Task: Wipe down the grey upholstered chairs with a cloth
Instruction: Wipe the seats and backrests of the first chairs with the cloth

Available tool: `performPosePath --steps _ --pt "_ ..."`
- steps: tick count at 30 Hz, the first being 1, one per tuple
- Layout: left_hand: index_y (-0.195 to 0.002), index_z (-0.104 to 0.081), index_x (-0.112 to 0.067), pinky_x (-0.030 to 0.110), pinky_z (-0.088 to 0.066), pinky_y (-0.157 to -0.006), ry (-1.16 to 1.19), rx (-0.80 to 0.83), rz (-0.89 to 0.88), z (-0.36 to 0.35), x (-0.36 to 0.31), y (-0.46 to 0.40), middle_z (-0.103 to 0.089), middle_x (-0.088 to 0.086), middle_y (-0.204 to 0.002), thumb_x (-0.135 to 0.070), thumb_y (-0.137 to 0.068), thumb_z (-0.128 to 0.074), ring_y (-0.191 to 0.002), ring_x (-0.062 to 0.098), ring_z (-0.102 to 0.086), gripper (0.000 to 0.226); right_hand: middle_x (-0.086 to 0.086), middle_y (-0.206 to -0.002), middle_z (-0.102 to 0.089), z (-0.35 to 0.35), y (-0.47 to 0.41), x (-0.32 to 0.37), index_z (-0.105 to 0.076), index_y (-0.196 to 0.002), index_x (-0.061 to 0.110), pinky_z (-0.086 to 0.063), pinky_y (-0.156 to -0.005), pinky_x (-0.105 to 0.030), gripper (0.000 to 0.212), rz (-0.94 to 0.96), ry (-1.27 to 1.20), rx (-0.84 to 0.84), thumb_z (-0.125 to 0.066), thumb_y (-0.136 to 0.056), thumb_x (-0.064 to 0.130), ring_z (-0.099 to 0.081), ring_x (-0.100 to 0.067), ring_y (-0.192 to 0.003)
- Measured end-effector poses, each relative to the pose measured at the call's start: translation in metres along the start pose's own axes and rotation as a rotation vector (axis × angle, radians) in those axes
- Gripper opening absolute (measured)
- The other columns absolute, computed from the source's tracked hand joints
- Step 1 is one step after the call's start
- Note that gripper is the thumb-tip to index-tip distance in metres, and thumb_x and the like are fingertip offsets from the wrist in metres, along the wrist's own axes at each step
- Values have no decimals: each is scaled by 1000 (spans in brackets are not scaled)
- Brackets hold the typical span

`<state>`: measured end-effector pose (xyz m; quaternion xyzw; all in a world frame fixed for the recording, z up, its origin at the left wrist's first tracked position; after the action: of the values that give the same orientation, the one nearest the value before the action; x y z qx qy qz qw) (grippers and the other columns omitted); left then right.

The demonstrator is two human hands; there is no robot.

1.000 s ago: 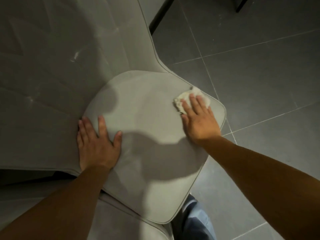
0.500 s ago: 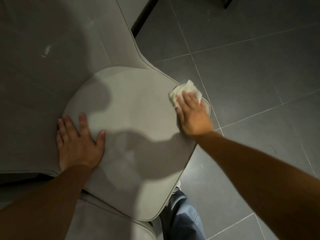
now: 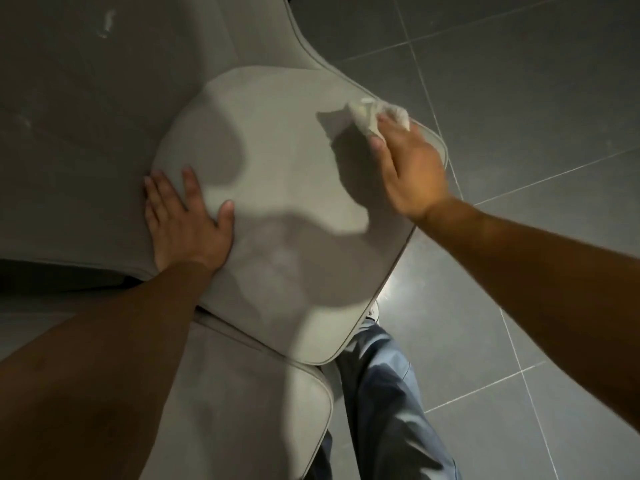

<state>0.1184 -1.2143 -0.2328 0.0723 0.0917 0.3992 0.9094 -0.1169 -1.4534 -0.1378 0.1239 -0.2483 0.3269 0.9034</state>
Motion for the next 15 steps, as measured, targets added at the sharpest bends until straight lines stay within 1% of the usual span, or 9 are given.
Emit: performPosePath --steps 2,4,7,9,11,12,13,14,15 --pt "-162 -8 -15 58 -11 -123 11 -7 -25 1 0 2 -5 32 -164 -70 -96 -20 -154 45 -2 87 -14 -145 -48 -30 0 -3 -50 -139 16 -23 -112 -35 46 106 159 198 -30 -103 38 -37 -33 -138" --pt "-162 -9 -13 60 -8 -122 -1 21 -86 0 -3 6 -4 30 -165 -71 -94 -22 -154 43 0 90 -10 -150 -43 -65 27 3 -51 -140 17 -17 -116 -43 46 178 282 296 -35 -101 35 -33 -30 -142" --pt "-162 -9 -15 60 -3 -122 -35 70 -194 -5 -9 13 -2 24 -167 -74 -91 -25 -155 38 3 94 -7 -150 -43 -103 101 28 -51 -140 20 -18 -116 -52 43 328 280 331 -41 -100 33 -33 -30 -142" --pt "-162 -8 -16 60 -1 -122 -26 102 -208 -6 -9 14 -1 22 -168 -75 -91 -23 -155 38 4 94 -4 -153 -40 -121 163 49 -48 -141 24 -19 -116 -51 44 475 280 424 -38 -100 35 -29 -28 -144" --pt "-162 -7 -16 60 -1 -123 -35 132 -218 -7 -8 17 0 22 -168 -74 -93 -19 -155 37 4 91 1 -152 -41 -123 204 65 -48 -141 26 -21 -115 -48 44 538 207 552 -34 -101 37 -29 -22 -145" --pt "-162 -6 -15 60 -2 -123 -63 140 -230 -7 -6 22 0 21 -168 -72 -94 -17 -155 36 3 89 3 -150 -44 -119 210 69 -50 -140 27 -21 -115 -46 43 524 131 590 -33 -101 36 -31 -18 -143" --pt "-162 -6 -14 60 -3 -123 -95 145 -252 -7 -5 30 0 21 -168 -71 -95 -16 -155 36 3 88 5 -147 -48 -109 207 73 -52 -138 26 -22 -116 -44 43 469 37 584 -32 -101 36 -34 -15 -142" --pt "-161 -6 -13 60 -5 -123 -123 150 -286 -8 -6 40 -1 21 -168 -69 -96 -15 -155 36 2 86 6 -144 -51 -95 198 72 -54 -136 25 -22 -116 -42 43 375 -52 530 -30 -102 36 -38 -15 -139" --pt "-161 -8 -12 60 -7 -123 -143 154 -323 -9 -7 49 -2 21 -168 -68 -97 -14 -155 37 0 85 3 -142 -53 -78 183 66 -55 -134 23 -21 -117 -41 44 252 -122 422 -29 -102 36 -43 -17 -136"
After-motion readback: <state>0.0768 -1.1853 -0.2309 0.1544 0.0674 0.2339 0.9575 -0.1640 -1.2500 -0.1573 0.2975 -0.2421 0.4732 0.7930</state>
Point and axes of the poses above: each hand's wrist, its own y-axis away from the middle knuckle, its own z-axis out of the back of the hand, x = y × z, the point moved 7 cm from there along -y, towards the middle knuckle
